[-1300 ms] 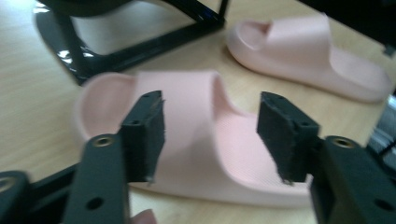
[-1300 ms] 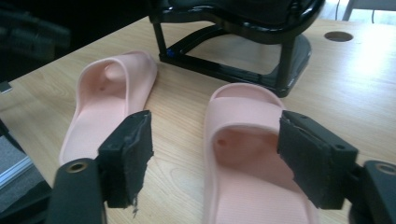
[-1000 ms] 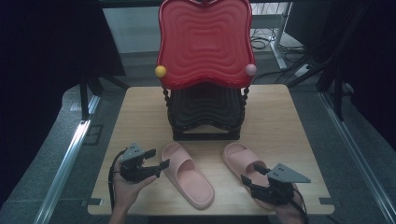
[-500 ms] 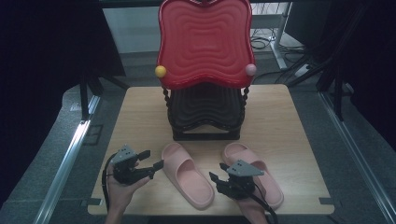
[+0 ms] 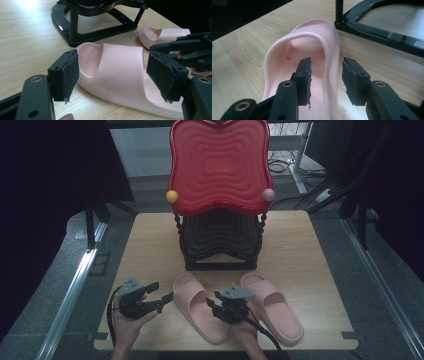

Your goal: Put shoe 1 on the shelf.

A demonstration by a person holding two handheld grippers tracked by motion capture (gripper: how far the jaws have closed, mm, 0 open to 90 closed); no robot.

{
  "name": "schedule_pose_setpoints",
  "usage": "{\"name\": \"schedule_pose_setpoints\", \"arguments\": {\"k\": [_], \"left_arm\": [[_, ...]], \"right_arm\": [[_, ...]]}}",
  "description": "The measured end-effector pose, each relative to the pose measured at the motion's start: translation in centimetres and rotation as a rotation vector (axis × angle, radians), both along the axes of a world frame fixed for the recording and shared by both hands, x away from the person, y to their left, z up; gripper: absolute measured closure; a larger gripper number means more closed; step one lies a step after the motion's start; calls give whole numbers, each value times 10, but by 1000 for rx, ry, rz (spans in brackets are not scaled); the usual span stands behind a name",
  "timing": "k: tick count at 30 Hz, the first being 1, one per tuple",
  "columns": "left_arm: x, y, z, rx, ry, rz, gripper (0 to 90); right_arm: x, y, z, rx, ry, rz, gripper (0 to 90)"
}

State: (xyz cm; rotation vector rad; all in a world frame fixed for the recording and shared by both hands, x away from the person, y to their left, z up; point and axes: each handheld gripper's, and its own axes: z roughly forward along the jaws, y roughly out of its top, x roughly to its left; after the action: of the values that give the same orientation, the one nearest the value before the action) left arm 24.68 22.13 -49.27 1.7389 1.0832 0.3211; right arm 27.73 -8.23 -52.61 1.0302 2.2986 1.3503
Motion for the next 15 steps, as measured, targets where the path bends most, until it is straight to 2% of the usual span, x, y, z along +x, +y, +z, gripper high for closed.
{"name": "schedule_pose_setpoints", "arguments": {"k": [5, 7, 15], "left_arm": [[1, -1, -2, 3, 8, -1, 261], [1, 0, -3, 1, 8, 1, 261], [1, 1, -4, -2, 10, 4, 261]], "right_arm": [[10, 9, -8, 6, 19, -15, 636], [16, 13, -12, 8, 35, -24, 676], [18, 19, -19, 18, 39, -42, 788]]}}
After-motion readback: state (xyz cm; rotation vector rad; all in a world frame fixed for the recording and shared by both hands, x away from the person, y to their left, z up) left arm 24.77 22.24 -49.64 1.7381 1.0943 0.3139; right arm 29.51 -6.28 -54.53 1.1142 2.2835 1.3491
